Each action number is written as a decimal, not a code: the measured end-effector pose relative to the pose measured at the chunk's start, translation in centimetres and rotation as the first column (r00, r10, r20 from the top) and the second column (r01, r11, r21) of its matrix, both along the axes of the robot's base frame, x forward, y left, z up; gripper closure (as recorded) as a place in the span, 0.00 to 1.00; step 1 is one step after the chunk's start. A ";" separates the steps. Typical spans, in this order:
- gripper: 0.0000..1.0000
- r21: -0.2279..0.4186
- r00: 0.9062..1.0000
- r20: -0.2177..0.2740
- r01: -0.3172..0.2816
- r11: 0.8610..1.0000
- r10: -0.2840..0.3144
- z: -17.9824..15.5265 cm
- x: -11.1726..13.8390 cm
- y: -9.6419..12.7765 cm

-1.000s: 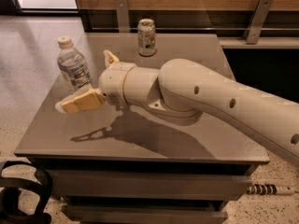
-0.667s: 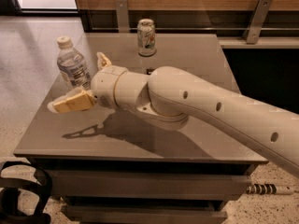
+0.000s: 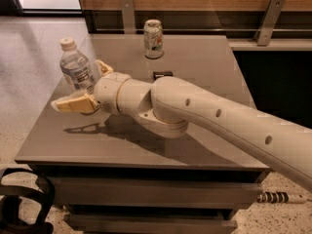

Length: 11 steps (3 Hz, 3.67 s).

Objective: Knock blue plastic bottle over

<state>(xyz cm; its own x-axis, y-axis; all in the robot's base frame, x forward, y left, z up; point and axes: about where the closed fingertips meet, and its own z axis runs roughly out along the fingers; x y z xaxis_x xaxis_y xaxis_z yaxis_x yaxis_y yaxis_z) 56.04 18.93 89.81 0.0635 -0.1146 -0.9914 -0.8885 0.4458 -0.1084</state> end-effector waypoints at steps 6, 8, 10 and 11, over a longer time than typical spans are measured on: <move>1.00 -0.154 0.994 0.016 -0.105 0.982 0.109 4.6 -2.8 2.4; 1.00 -0.364 0.997 -0.044 -0.070 0.929 0.058 3.9 -2.3 -1.7; 1.00 -0.524 0.988 -0.128 0.007 0.852 -0.086 1.6 0.0 -7.1; 1.00 -0.606 0.982 -0.158 -0.016 0.795 -0.100 0.6 0.3 -7.8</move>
Offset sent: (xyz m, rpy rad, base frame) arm -0.0007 0.0017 0.0003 0.0006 -0.0004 0.0029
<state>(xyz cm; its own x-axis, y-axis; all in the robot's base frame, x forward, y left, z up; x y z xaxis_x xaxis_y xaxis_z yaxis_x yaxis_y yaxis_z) 56.31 11.15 90.43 -0.1207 -0.6906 -0.7131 -0.9004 0.3787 -0.2143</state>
